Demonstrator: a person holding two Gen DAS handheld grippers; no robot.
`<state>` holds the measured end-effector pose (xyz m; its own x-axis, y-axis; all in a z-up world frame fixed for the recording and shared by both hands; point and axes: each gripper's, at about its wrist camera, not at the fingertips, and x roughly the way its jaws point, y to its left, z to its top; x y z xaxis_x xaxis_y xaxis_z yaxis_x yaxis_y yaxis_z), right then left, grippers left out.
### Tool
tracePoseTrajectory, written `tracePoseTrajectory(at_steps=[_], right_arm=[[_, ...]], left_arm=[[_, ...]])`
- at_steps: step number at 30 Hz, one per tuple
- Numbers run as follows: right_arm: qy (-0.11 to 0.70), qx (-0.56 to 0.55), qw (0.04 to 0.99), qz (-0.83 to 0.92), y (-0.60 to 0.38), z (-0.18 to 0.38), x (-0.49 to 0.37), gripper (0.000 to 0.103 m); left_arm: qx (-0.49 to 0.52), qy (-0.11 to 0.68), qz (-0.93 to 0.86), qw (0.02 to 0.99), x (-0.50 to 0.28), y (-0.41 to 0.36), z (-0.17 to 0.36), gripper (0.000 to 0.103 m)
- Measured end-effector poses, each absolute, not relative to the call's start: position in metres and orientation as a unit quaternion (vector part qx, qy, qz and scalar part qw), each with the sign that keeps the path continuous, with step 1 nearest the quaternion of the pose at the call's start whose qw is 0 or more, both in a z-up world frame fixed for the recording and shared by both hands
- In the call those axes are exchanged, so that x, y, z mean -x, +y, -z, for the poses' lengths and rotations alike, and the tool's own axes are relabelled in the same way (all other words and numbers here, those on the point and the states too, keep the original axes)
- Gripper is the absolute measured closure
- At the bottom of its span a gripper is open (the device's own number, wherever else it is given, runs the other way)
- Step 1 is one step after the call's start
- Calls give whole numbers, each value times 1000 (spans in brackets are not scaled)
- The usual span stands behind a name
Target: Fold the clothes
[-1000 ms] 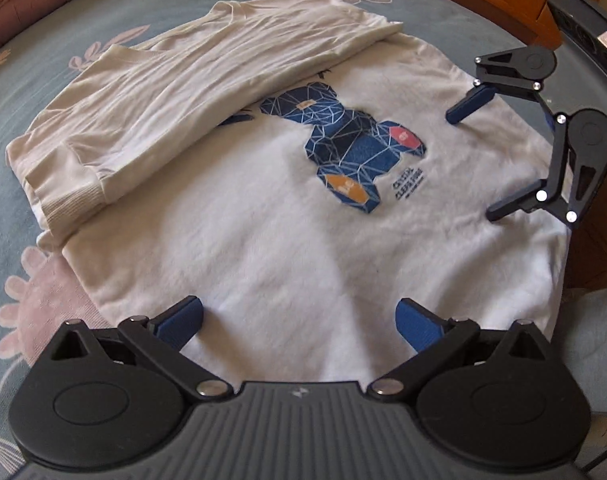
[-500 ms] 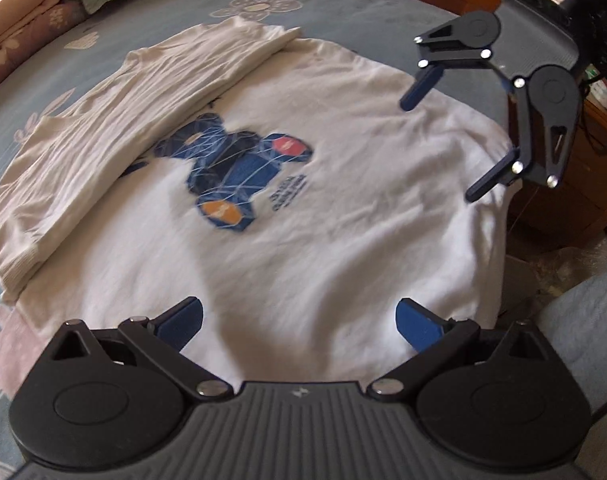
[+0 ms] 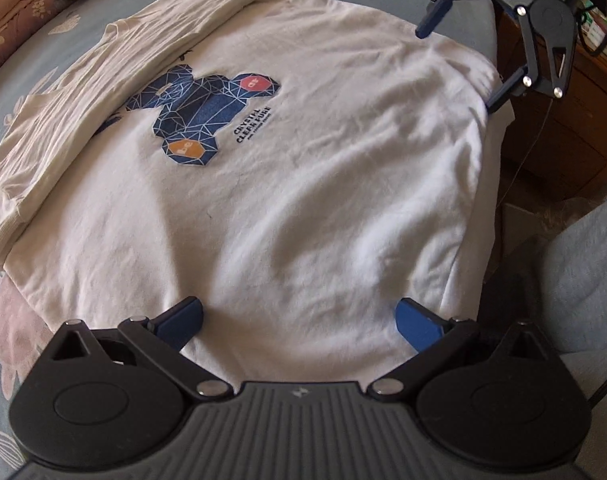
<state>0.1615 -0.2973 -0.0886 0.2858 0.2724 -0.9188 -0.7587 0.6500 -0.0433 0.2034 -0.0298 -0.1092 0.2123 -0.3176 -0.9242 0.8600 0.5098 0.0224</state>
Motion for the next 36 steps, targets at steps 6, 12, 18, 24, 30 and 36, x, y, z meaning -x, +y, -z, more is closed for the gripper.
tracePoseTrajectory(at_steps=[6,12,18,24,30,36], right_arm=[[512,273,747,-324,-310,92,-148,0],[454,268,772,-354,-290,77,-154,0],[445,291,755,-385,-270,95,-160,0],[482,252,754,-368,-284,92,-162,0],[454,206,792,-352,-272,77,-194,0],[462,127,827,-293,-273,89,-243,0]], left_arm=[[-294,492,392,720,-200,-25,104,1],[-316,455,391,735,-203,-40,97,1],[-297,472,382,737,-196,-36,106,1],[-233,522,345,745,-209,-14,93,1],[-173,486,309,799,-267,-20,83,1],[-104,498,275,816,-324,-19,94,1]])
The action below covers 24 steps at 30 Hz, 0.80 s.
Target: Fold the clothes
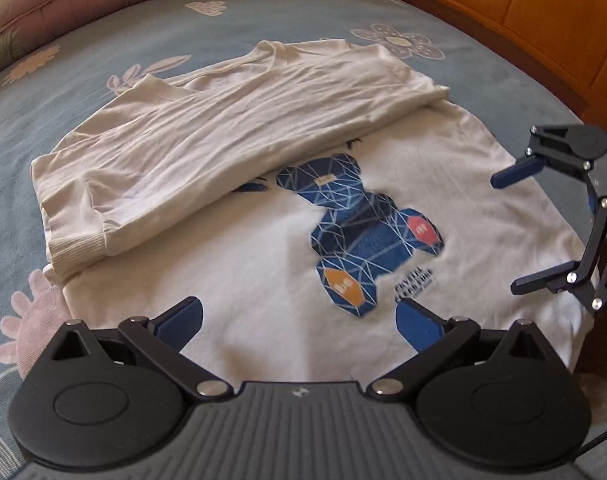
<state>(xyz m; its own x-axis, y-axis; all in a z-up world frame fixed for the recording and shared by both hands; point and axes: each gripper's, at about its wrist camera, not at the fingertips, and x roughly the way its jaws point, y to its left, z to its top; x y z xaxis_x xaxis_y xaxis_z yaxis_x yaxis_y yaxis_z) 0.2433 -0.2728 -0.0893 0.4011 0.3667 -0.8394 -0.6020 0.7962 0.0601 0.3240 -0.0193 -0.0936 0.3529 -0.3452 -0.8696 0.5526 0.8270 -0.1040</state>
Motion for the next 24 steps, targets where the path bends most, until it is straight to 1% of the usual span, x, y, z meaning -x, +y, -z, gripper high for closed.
tracePoseTrajectory(at_steps=[3,6,8,10,13,15,17,20,21,24], right_arm=[[486,78,835,-247,-291,99,-258,0],[492,60,838,-226,-307,95,-255,0],[487,51,847,-208,-312,88,-256,0],[461,51,865,-191,-312,80,-262,0],[420,44,888,-185,-301,74,-289,0],[406,42,895,-180,-291,80,-313,0],[404,27,900,-163,-286,91,-334,0],[421,20,898,-124,-293,110,-349,0],[411,26,902,-130,-298,110,-344,0],[415,45,899,-135,-307,110,-330,0]], left_arm=[[-78,517,249,815,-329,-3,100,1],[-84,524,236,814,-327,6,97,1],[-77,518,234,819,-327,8,91,1],[-72,502,236,829,-333,5,85,1],[-58,485,240,839,-347,-5,82,1],[-44,477,238,845,-359,-13,85,1],[-30,473,232,849,-370,-17,90,1],[-11,484,206,850,-379,-10,100,1],[-9,490,191,851,-379,-4,104,1],[-3,487,170,857,-372,13,106,1]])
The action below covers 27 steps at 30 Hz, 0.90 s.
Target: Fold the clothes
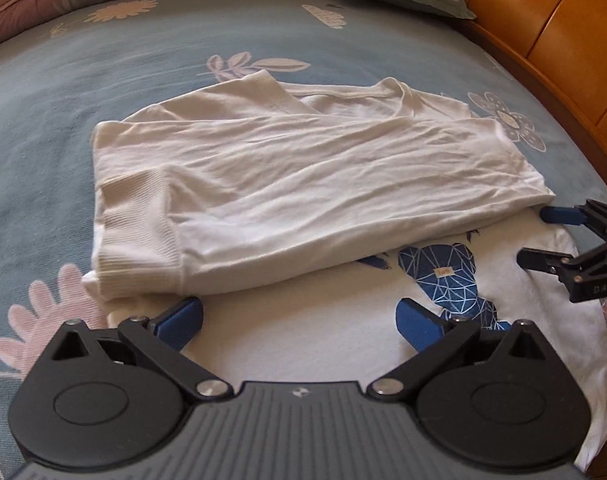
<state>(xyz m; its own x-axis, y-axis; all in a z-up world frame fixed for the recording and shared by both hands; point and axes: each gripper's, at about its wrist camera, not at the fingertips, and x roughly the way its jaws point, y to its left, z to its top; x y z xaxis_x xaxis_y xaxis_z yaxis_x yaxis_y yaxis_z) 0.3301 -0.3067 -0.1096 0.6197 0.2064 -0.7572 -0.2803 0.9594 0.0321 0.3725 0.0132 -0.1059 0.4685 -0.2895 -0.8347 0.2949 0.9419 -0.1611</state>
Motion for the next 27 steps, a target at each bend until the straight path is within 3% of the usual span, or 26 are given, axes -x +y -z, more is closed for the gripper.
tracePoseTrajectory(at_steps=[8,13,27], right_arm=[[426,27,895,-127,-293,90,-317,0],[449,70,883,-116,-268,109,-317,0],[420,71,898,-112,-270,113,-309,0]], left_arm=[[38,486,214,847,-365,14,90,1],[-6,500,219,838,-360,4,106,1],[-63,472,242,845,-349,-2,110,1]])
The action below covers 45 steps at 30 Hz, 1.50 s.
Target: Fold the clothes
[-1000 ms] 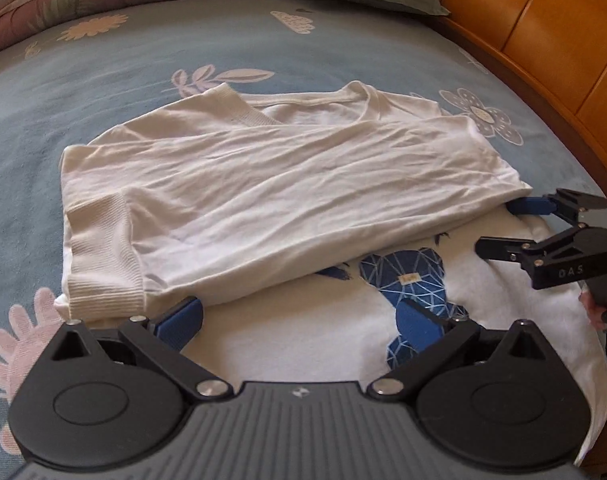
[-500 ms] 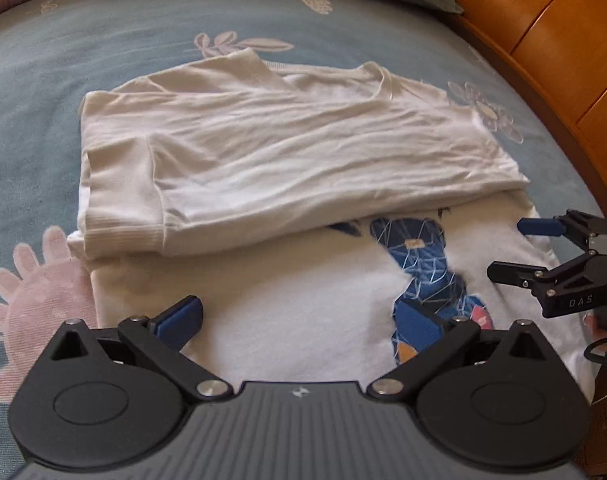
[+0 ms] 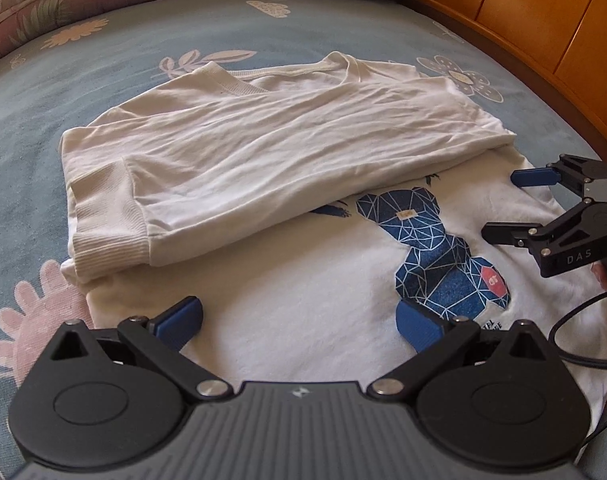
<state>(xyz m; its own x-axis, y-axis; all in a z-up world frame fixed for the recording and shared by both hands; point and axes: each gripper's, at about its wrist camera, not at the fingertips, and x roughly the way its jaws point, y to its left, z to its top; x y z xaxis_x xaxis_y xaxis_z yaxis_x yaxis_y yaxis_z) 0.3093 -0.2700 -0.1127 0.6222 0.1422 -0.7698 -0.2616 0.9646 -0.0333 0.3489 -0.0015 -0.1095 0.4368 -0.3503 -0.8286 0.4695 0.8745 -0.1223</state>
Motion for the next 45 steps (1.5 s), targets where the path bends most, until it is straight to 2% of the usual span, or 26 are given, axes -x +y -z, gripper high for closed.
tracePoseTrajectory(at_steps=[17,22,26,29,31,34,42,45], right_arm=[[426,71,897,-95,-264,111,-311,0],[445,61,888,-96,-259,103,-308,0],[380,41,915,-130,-252,70,-256,0],[348,46,929,-115,-250,51,-204,0],[364,40,923,-119,-248,47,-179,0],[362,57,921,-133,-241,57,-149,0],[415,20,904,-98,-247,112,-135,0],[390,21,915,-99,-250,117,-122,0]], left_arm=[[-42,467,218,856,-340,-1,106,1],[-33,430,225,874,-317,0,93,1],[-33,351,209,912,-257,12,54,1],[38,356,203,911,-216,28,36,1],[55,368,209,904,-197,30,33,1],[35,368,214,904,-170,17,36,1],[98,410,201,884,-148,11,95,1],[98,411,193,886,-135,15,109,1]])
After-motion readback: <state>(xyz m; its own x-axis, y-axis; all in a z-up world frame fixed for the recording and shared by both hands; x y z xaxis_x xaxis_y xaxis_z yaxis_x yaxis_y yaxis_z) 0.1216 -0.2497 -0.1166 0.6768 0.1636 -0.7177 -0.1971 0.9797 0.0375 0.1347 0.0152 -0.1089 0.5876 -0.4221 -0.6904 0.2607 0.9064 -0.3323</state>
